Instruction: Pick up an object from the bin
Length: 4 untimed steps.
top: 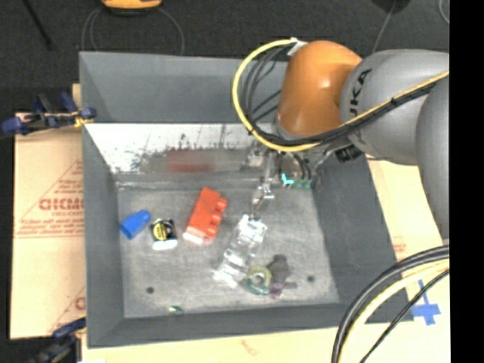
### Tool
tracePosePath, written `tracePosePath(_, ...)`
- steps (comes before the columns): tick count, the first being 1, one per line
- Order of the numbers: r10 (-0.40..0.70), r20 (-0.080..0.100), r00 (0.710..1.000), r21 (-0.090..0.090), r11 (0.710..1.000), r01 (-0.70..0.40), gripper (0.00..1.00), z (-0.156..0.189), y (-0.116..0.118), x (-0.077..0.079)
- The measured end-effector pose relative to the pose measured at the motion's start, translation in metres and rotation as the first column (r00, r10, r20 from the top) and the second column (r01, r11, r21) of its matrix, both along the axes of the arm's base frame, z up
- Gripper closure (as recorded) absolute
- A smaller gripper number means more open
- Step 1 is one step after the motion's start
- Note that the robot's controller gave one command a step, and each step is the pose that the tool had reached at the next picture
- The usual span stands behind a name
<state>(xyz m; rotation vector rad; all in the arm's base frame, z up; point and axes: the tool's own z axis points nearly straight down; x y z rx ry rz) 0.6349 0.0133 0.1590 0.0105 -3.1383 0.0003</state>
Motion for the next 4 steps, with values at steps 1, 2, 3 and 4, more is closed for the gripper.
tracePosePath(1,0.209,0.002,0.978,0.001,0.978,-0.209,0.0,-0.075,0.052,0.015)
tracePosePath(2,0.206,0.007,0.979,0.001,0.979,-0.206,1.0,-0.071,0.051,0.017)
tracePosePath(3,0.205,0.007,0.979,0.002,0.979,-0.205,0.0,-0.071,0.051,0.017)
tracePosePath(4,0.413,0.01,0.911,-0.004,0.911,-0.413,0.0,-0.083,0.088,0.013)
